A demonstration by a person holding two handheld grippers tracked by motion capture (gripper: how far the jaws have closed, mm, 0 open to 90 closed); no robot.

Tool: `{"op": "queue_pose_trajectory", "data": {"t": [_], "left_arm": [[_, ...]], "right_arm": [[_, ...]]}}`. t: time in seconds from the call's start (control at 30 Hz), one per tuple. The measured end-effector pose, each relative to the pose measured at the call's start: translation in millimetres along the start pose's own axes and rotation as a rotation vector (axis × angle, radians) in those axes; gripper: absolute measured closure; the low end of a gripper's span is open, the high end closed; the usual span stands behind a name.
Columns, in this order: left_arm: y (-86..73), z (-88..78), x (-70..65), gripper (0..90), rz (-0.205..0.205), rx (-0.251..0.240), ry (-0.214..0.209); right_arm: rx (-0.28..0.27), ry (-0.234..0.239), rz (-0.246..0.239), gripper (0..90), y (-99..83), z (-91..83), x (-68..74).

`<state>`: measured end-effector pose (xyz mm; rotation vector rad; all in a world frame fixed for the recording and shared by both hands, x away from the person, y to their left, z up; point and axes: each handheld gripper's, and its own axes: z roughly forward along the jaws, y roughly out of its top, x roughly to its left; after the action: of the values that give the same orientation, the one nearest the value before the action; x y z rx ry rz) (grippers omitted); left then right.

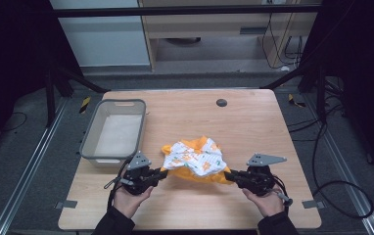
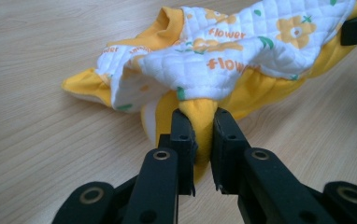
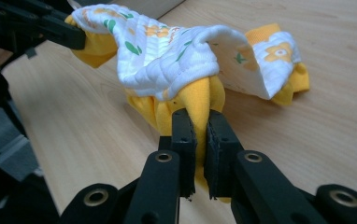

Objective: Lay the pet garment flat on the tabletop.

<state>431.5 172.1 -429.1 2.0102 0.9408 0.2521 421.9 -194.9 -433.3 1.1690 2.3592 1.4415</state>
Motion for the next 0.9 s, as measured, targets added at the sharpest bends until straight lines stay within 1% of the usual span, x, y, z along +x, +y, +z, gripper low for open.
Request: {"op": "queue_pose_trajectory", "data": {"t": [0.03, 0.07, 0.1, 0.13, 0.2, 0.23, 0.27, 0.3, 0.33, 0.37, 0.4, 0.43, 0.5, 0.53, 0.57, 0.6, 0.67, 0.77, 0.8, 0.83, 0.9], "left_arm": [[0.0, 0.0, 0.0, 80.0, 0.000, 0.000, 0.000], [-1.2, 6.5, 2.4, 79.8, -0.005, 0.023, 0.006], [-2.2, 10.8, 4.4, 79.5, -0.005, 0.038, 0.007], [-3.2, 15.9, 6.0, 79.0, -0.009, 0.051, 0.010], [-4.4, 26.3, 9.8, 76.6, -0.006, 0.073, 0.039], [-4.4, 26.3, 9.8, 74.0, -0.006, 0.073, 0.039], [-5.0, 34.8, 14.6, 70.7, -0.007, 0.093, 0.083], [-5.4, 38.8, 17.2, 67.9, -0.010, 0.102, 0.090], [-6.4, 41.7, 19.3, 66.8, -0.011, 0.101, 0.097], [-7.5, 44.4, 21.2, 65.5, -0.010, 0.104, 0.106], [-8.7, 47.0, 22.6, 63.4, -0.008, 0.106, 0.117], [-9.7, 48.7, 24.0, 61.1, -0.005, 0.108, 0.131], [-10.7, 49.9, 26.1, 56.2, -0.007, 0.095, 0.155], [-10.7, 49.0, 26.9, 53.6, -0.008, 0.087, 0.164], [-10.7, 49.0, 26.9, 51.6, -0.008, 0.087, 0.164], [-10.2, 44.6, 26.8, 50.1, -0.003, 0.062, 0.171], [-10.5, 37.7, 25.5, 47.6, 0.001, 0.043, 0.163], [-15.3, 26.4, 20.8, 45.5, 0.028, 0.033, 0.162], [-17.9, 22.7, 19.3, 45.1, 0.036, 0.039, 0.158], [-20.8, 19.9, 17.8, 45.1, 0.038, 0.039, 0.153], [-26.8, 17.3, 14.8, 45.5, 0.044, 0.050, 0.147]], "right_arm": [[0.000, 0.000, 0.000, 83.2, 0.0, 0.0, 0.0], [0.000, -0.011, 0.024, 82.9, -1.9, 1.8, -5.8], [0.006, -0.021, 0.036, 82.8, -2.8, 4.5, -9.3], [0.015, -0.036, 0.043, 82.3, -3.6, 8.5, -13.4], [0.014, -0.083, 0.057, 79.6, -5.1, 18.2, -21.4], [0.014, -0.083, 0.057, 79.6, -5.1, 18.2, -21.4], [0.009, -0.137, 0.074, 76.7, -5.8, 27.3, -28.4], [0.006, -0.161, 0.075, 75.5, -6.4, 31.1, -30.5], [0.009, -0.195, 0.053, 74.7, -7.1, 34.9, -32.7], [0.013, -0.217, 0.045, 72.7, -7.5, 37.9, -33.2], [0.011, -0.238, 0.025, 70.4, -8.3, 41.0, -33.4], [0.004, -0.262, -0.011, 67.6, -9.3, 43.5, -33.7], [-0.002, -0.305, -0.046, 64.3, -10.3, 47.6, -32.7], [-0.003, -0.313, -0.057, 63.7, -10.7, 48.8, -33.1], [-0.006, -0.317, -0.058, 63.1, -10.6, 49.0, -33.0], [-0.012, -0.321, -0.060, 62.8, -10.5, 47.8, -32.4], [-0.033, -0.321, -0.066, 61.6, -9.9, 42.7, -30.7], [-0.066, -0.300, -0.073, 60.3, -11.1, 30.3, -26.8], [-0.072, -0.294, -0.081, 59.7, -12.5, 26.0, -25.4], [-0.074, -0.284, -0.087, 59.2, -14.7, 21.9, -24.2], [-0.059, -0.262, -0.094, 57.4, -20.5, 15.7, -22.8]]}}
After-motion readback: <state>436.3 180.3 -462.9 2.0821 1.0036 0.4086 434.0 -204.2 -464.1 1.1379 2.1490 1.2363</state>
